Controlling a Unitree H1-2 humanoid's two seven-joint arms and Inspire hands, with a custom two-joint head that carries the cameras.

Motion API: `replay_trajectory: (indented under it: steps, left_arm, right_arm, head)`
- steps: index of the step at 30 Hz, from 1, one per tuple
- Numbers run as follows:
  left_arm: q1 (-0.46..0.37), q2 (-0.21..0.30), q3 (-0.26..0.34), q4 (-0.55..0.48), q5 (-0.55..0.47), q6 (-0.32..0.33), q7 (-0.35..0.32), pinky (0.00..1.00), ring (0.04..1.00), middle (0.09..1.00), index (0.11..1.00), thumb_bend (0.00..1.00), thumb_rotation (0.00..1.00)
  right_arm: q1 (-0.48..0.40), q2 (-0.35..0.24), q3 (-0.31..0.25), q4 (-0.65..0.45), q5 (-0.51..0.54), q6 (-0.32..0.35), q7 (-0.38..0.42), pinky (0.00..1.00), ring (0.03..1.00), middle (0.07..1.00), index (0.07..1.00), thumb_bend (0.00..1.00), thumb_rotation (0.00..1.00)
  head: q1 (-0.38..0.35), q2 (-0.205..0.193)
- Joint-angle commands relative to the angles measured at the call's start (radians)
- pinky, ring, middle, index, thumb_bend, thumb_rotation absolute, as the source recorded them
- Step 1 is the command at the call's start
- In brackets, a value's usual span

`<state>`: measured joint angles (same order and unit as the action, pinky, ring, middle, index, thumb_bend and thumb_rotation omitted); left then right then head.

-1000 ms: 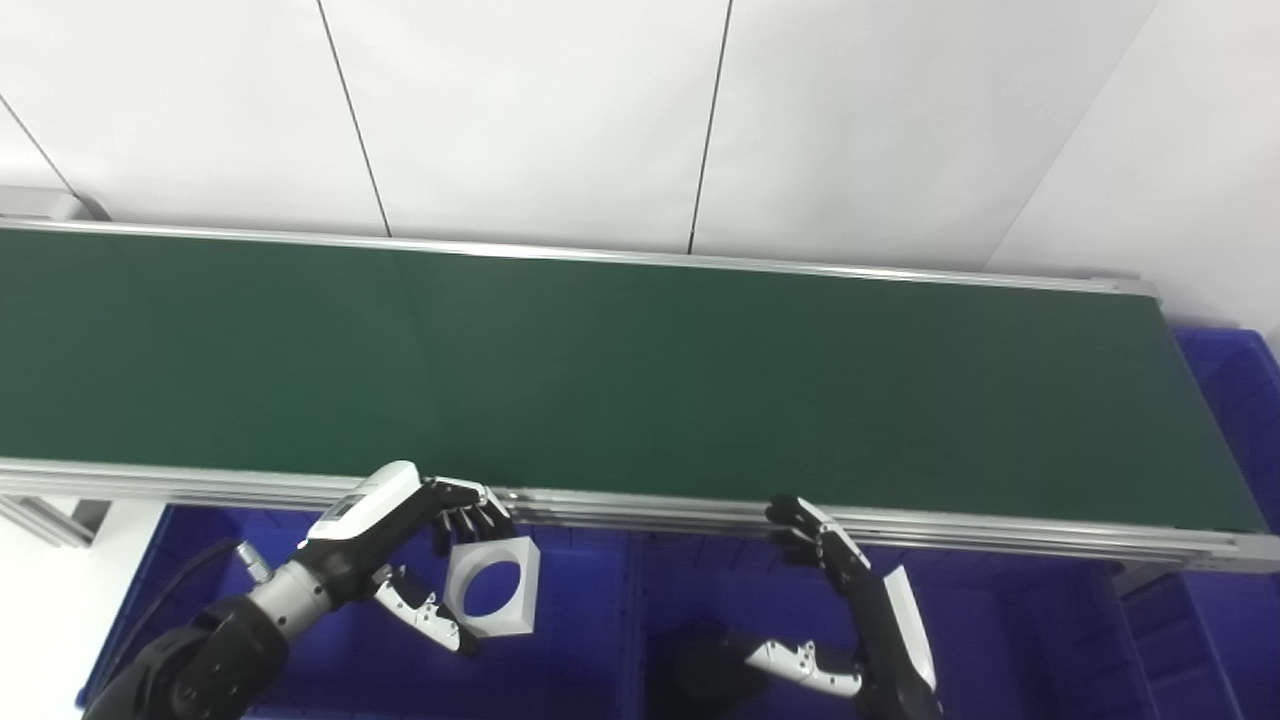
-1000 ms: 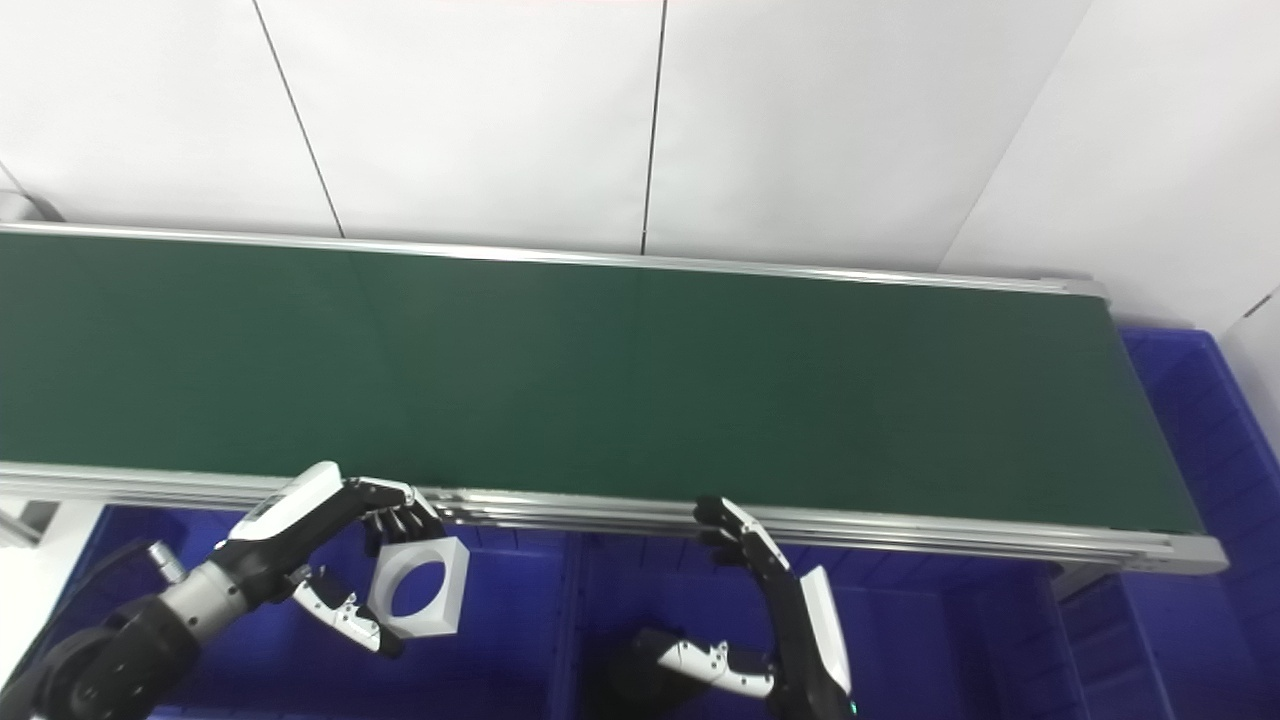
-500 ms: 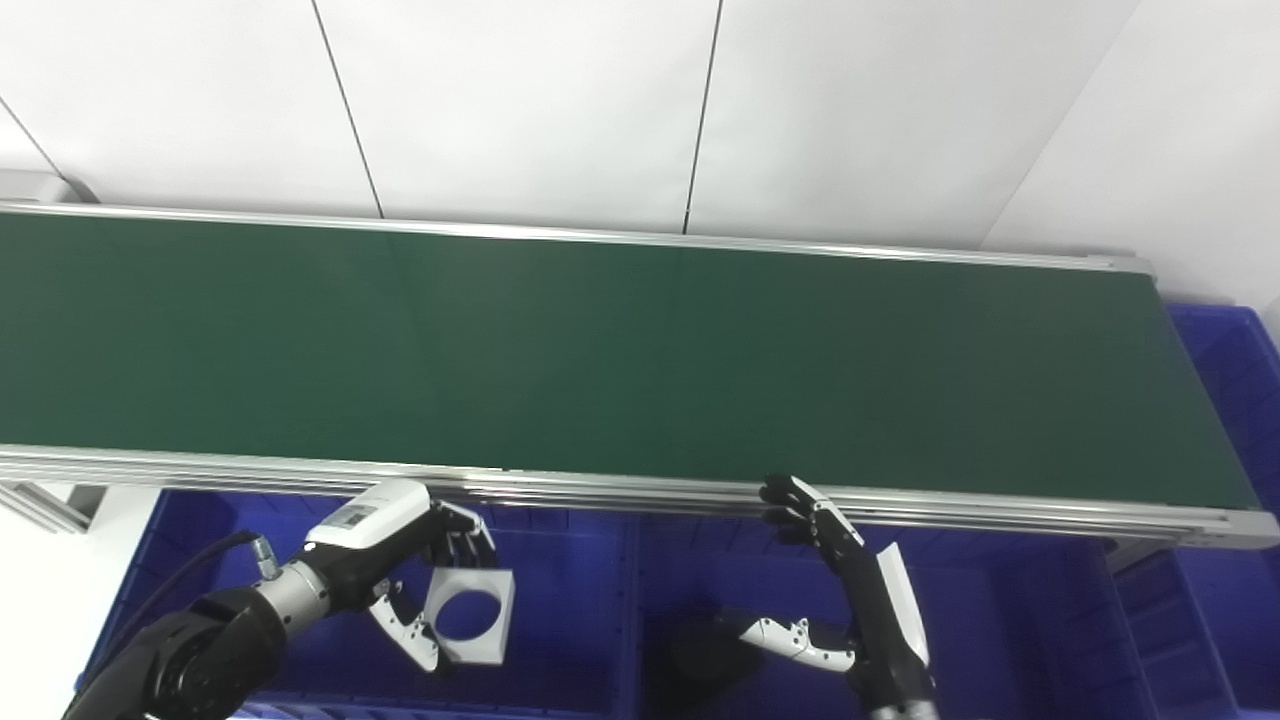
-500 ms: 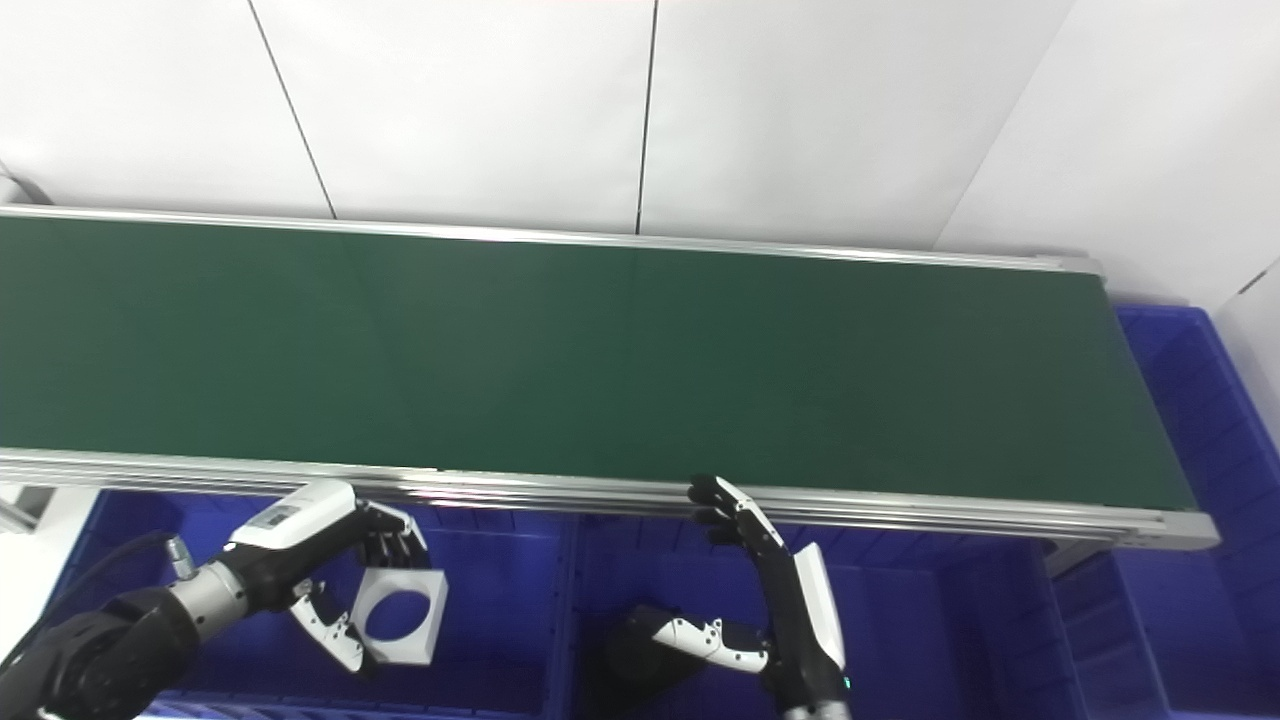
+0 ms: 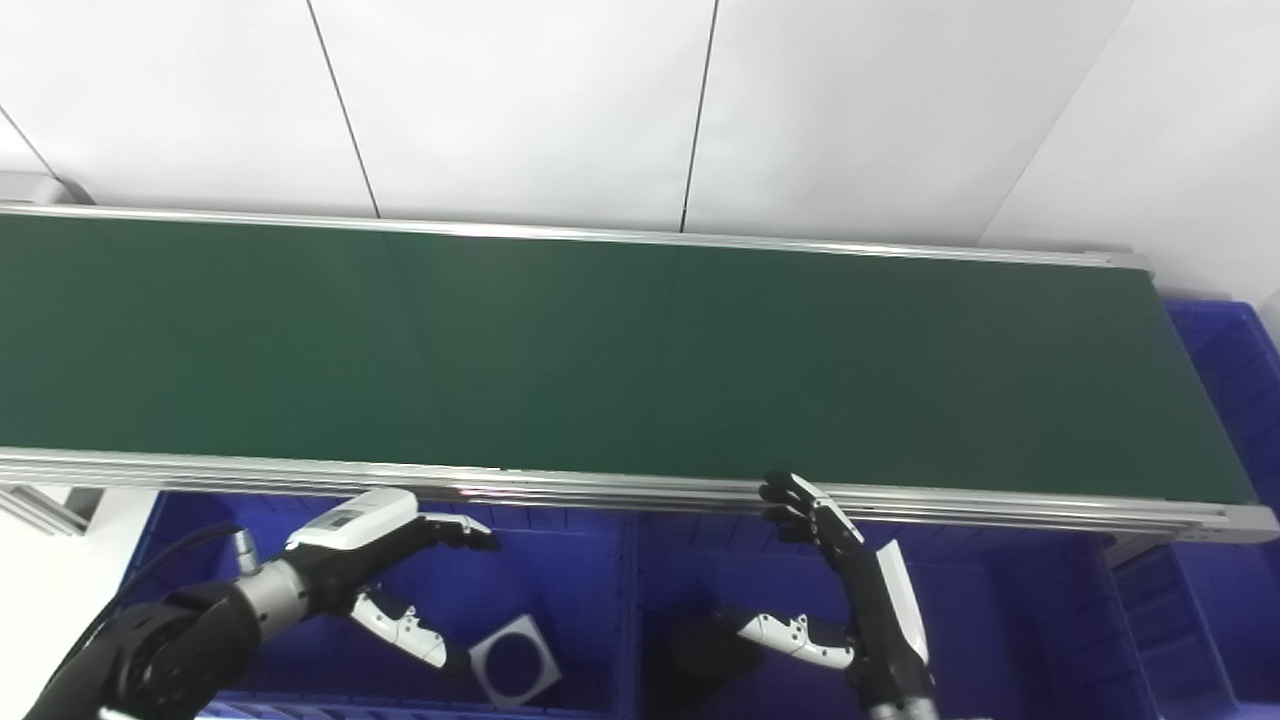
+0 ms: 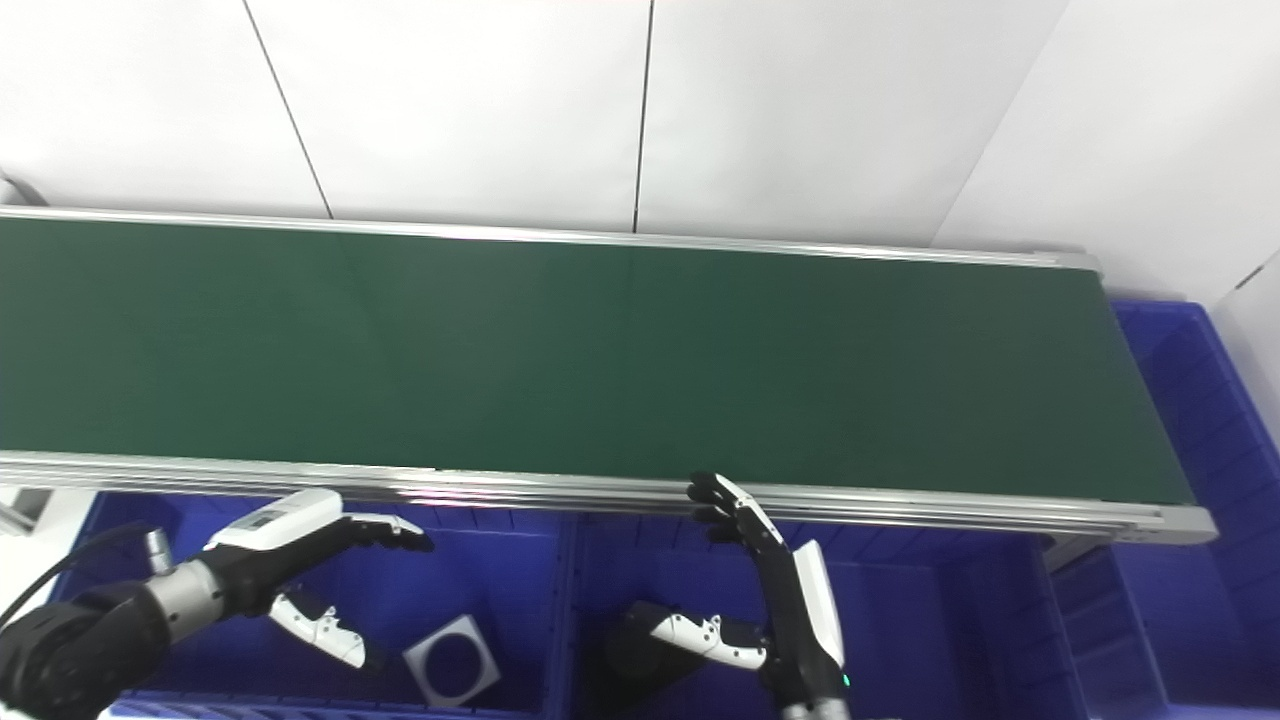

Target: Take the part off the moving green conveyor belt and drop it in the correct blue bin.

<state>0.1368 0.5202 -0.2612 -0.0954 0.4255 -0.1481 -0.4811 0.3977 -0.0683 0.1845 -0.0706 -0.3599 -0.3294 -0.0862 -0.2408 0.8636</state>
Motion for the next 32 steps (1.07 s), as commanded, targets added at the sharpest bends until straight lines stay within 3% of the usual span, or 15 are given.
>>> replay_trajectory:
  steps: [1,5,13,32]
  left_arm:
    - [0.005,-0.026,0.029,-0.030,-0.115,-0.063,0.041,0.71,0.801,0.826,0.814,0.94,0.51]
    - [0.040,-0.110,0.069,-0.015,-0.326,-0.103,0.059,0.67,0.777,0.812,0.812,0.94,0.45]
    - [0.062,-0.231,0.081,0.090,-0.543,-0.179,0.041,0.75,0.804,0.861,0.858,0.89,0.33]
    - [0.085,-0.298,0.137,0.187,-0.572,-0.237,0.083,0.75,0.790,0.834,0.860,0.86,0.23]
  right_arm:
    - [0.002,0.008,0.000,-0.026,0.008,-0.012,-0.001,0.70,0.746,0.796,0.829,0.89,0.43]
    - [0.007,0.009,0.002,-0.027,0.008,-0.011,-0.001,0.69,0.750,0.799,0.830,0.89,0.42]
    - [0.016,0.010,0.005,-0.028,-0.009,-0.017,-0.008,0.70,0.745,0.795,0.824,0.90,0.45]
    - [0.028,0.012,0.003,-0.024,-0.027,-0.010,-0.010,0.70,0.750,0.804,0.835,0.88,0.45]
  head:
    - [0.000,0.000]
    - [-0.006,-0.008]
    - [-0.008,-0.018]
    - [-0.018,-0.043]
